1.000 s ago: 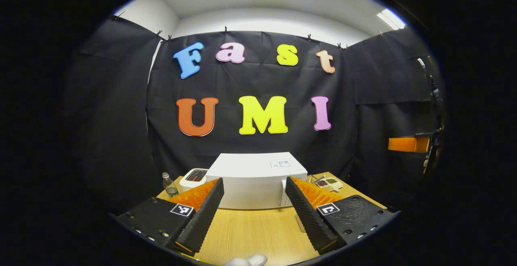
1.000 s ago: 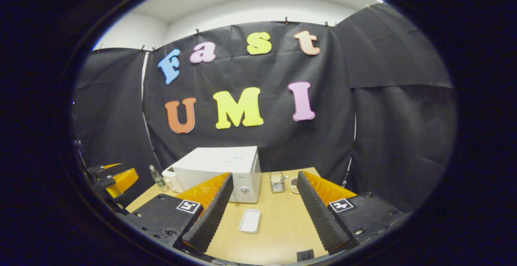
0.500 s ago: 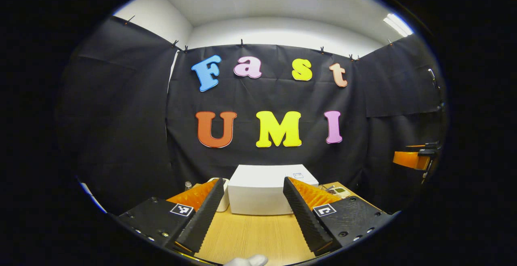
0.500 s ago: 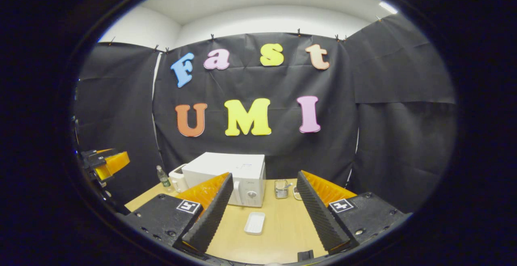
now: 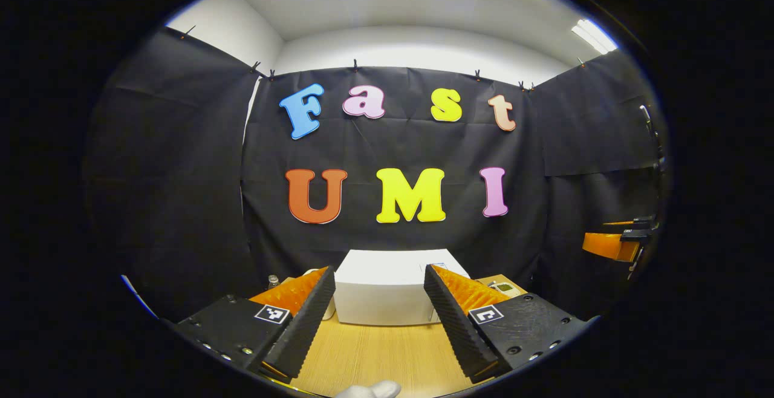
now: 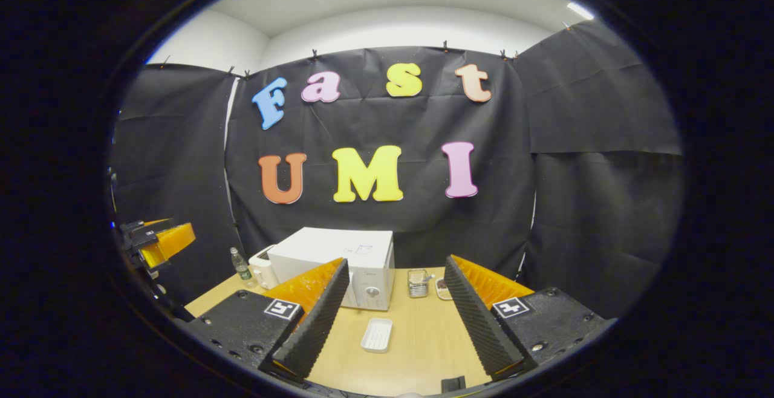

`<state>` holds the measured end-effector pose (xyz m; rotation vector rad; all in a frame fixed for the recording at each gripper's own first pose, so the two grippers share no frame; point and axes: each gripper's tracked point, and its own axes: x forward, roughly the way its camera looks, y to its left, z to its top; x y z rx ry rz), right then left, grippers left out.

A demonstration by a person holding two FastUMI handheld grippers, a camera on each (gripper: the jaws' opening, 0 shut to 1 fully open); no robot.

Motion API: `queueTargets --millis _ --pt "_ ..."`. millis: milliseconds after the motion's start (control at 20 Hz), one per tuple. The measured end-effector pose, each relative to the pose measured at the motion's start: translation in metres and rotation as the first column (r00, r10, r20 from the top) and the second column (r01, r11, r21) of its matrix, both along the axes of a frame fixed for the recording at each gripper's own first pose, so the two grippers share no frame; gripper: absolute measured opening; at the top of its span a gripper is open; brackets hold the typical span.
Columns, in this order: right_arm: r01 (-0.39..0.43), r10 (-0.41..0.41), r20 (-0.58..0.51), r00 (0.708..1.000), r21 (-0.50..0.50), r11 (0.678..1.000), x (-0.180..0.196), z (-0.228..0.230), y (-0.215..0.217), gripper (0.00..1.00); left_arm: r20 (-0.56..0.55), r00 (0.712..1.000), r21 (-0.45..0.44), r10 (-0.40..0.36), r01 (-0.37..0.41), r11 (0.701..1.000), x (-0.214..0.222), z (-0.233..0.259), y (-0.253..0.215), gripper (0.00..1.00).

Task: Open the microwave oven with the left hand, put the food in, and close the microwave oven.

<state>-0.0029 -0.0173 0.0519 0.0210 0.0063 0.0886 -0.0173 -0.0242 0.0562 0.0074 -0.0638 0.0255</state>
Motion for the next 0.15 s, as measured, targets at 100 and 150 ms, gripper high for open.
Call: queueTargets --millis 100,150 --pt "0.002 -0.002 0.002 1.000 0.000 1.000 0.0030 0.0012 -0.0011 0.90 0.001 1.000 0.001 -0.001 0.001 1.000 0.0034 0.0005 -0.0022 0.82" --pt "0.002 -0.002 0.006 1.000 -0.002 1.000 0.0043 0.0027 -0.0014 0.90 0.004 1.000 0.005 0.000 0.000 1.000 0.0057 0.0016 -0.0039 0.92"
